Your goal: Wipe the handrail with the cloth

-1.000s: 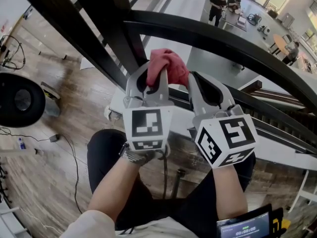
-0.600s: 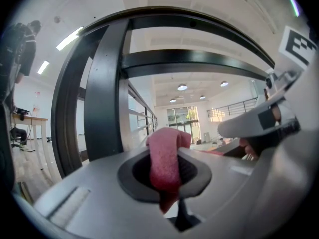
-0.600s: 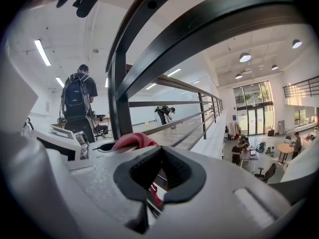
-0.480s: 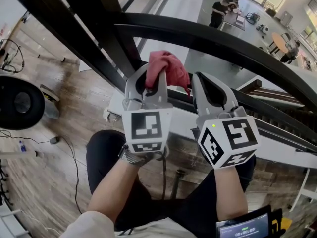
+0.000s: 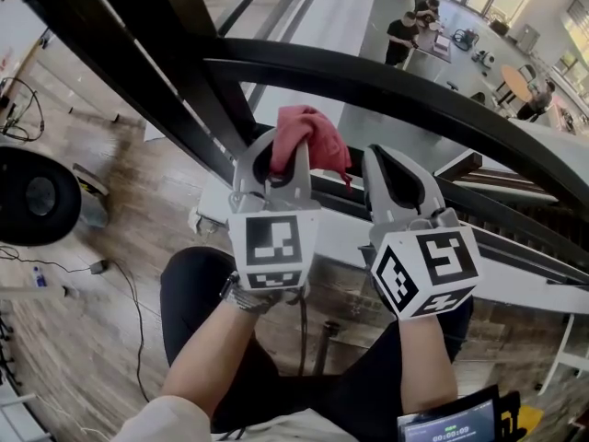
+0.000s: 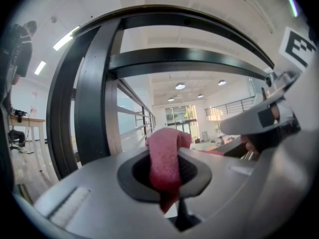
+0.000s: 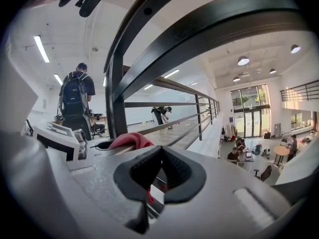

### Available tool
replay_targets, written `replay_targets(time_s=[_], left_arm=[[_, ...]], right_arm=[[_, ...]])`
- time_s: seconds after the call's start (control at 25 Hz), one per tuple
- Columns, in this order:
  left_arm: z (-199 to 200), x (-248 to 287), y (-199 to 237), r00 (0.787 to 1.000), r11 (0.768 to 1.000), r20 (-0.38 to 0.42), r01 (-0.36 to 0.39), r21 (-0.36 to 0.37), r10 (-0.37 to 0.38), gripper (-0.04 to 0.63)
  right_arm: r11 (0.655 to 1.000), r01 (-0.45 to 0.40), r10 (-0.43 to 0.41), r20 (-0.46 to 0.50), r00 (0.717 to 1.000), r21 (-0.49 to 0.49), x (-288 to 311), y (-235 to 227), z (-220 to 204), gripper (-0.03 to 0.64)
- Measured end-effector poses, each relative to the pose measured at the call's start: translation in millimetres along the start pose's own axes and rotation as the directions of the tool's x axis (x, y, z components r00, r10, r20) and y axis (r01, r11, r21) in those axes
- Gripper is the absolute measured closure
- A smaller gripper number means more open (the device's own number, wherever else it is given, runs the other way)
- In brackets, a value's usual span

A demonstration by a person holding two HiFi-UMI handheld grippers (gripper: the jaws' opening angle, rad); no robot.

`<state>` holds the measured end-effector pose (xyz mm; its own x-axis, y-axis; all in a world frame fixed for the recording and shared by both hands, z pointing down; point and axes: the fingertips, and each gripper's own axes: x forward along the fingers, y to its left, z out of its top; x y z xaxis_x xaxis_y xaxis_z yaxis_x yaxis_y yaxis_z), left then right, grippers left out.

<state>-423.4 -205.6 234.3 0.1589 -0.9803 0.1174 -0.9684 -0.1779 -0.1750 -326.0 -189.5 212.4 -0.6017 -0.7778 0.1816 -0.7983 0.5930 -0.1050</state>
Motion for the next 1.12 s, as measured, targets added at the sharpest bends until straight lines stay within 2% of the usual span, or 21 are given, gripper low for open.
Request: replay_targets(time_s=[0.32,1.12], left_arm=[[0.2,0.2,-0.4,1.000,1.000,-0.007,-0.009,0.003,0.009,0.561],[0.0,3.5,-14.5,0.999,0.999,-0.022,0.041,0.005,-0.041,0.561]], right_arm=[[1.000,0.005,-0.005,0.015,1.000,0.001,-10.5,-6.7,6.8,0.615],[0.997,0.074,-0.074,0.018,0.997,0.025,-28.4,-31.2,10.3,0.615]])
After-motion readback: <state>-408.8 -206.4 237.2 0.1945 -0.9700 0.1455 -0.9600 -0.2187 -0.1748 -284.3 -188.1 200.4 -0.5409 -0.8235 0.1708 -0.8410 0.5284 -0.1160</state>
